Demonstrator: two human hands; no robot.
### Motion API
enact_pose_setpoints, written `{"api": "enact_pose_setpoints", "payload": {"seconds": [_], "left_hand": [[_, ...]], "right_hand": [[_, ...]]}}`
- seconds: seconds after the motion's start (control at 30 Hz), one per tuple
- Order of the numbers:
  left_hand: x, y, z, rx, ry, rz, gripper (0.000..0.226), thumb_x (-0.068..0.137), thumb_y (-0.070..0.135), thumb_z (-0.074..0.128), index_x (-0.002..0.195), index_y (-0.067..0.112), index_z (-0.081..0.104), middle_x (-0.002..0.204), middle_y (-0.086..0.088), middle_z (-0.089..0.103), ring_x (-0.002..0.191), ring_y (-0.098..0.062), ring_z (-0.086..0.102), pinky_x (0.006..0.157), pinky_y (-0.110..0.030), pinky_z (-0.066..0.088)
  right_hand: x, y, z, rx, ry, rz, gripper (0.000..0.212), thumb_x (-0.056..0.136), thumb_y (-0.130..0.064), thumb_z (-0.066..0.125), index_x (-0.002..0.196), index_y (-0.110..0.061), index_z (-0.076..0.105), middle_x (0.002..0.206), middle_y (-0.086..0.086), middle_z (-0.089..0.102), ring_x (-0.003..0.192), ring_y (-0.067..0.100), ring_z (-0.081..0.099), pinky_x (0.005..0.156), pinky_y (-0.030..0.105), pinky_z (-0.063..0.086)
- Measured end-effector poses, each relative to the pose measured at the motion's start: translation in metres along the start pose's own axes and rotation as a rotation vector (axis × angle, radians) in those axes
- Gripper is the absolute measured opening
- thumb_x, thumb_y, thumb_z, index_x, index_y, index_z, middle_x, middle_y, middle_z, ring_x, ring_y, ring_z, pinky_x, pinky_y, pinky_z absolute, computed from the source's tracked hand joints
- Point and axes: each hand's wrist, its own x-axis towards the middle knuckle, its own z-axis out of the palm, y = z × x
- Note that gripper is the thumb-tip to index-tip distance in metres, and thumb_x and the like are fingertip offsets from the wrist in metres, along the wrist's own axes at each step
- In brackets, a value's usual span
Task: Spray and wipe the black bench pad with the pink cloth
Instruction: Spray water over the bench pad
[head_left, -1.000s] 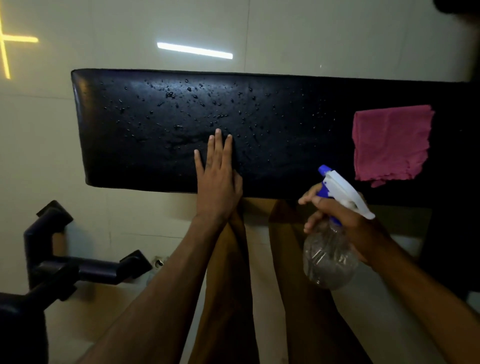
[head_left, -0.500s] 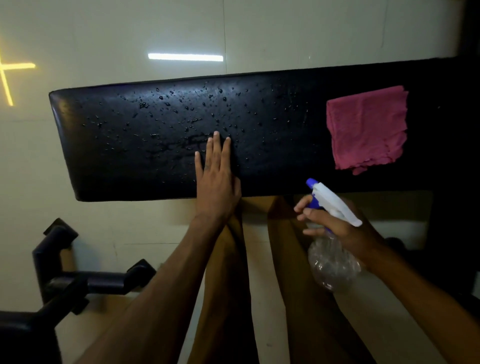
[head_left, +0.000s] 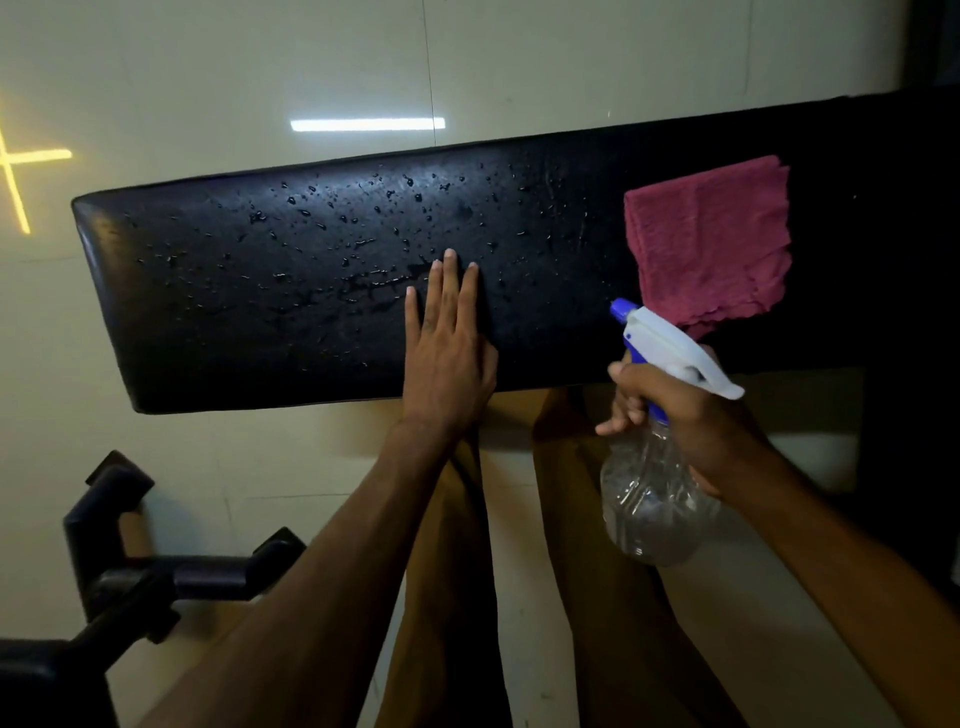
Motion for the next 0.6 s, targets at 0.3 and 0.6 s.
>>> {"api": "enact_pose_setpoints", "payload": {"seconds": [0.3,0.6], "left_hand": [[0.005,0.008,0.019,0.094,0.062,0.044,0.068,0.105,0.046,0.027,0.161,0.011,0.009,0.168,-0.016,0.002,0.156,-0.028,0.000,0.125,-0.057,0.001],[0.007,0.007,0.035,0.132,0.174,0.040,0.068,0.104,0.045,0.033,0.160,0.011,0.015,0.167,-0.018,0.011,0.156,-0.030,0.009,0.124,-0.059,0.007]], "right_hand": [[-0.021,0.022,-0.020,0.034,0.025,0.096,0.018,0.081,-0.021,0.057,0.065,-0.019,0.063,0.064,0.010,0.054,0.066,0.017,0.060,0.077,0.055,0.061],[-0.021,0.044,-0.032,-0.094,0.022,0.127,0.027,0.080,-0.023,0.061,0.066,0.000,0.061,0.068,0.017,0.064,0.078,0.030,0.071,0.082,0.055,0.060]]}}
